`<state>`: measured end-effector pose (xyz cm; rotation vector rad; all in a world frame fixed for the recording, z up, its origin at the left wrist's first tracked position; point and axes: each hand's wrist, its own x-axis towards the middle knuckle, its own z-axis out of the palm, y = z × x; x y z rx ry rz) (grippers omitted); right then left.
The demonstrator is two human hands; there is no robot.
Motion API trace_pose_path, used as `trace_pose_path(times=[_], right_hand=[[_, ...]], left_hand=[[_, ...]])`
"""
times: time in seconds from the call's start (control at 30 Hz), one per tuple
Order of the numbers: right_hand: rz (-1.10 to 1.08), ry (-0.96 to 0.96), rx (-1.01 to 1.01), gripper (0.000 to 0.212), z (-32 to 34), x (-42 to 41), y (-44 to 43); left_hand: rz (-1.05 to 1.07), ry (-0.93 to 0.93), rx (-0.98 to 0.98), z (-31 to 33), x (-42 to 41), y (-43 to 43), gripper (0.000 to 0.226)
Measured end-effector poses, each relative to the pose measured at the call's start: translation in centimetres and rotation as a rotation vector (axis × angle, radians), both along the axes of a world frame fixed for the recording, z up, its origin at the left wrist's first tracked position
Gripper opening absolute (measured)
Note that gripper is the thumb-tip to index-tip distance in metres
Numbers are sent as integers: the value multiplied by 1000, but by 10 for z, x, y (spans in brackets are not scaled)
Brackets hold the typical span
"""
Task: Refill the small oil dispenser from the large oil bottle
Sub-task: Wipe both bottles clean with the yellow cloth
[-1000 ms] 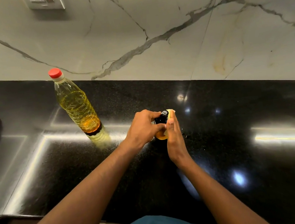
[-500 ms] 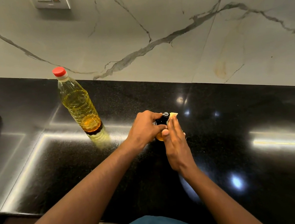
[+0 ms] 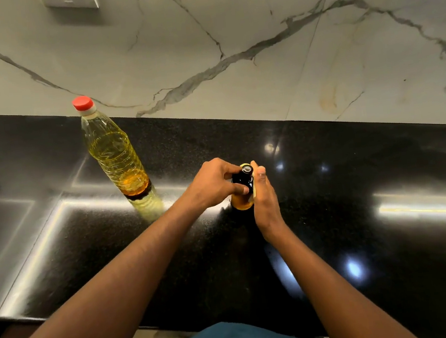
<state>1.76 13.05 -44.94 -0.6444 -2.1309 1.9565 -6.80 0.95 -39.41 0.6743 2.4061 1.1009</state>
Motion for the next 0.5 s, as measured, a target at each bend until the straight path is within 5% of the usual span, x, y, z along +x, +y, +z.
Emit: trace_pose_path(times=[0.23, 0.4, 0.5], right_hand=[[-176, 66, 28, 35, 4, 29, -7], [-317, 42, -31, 28, 2, 37, 5], [-185, 115, 49, 32, 6, 38, 7]], left_hand=[[-284, -178, -148, 36, -17, -11, 56], [-178, -182, -174, 38, -11, -8, 69], [25, -70, -105, 22, 1, -10, 70]])
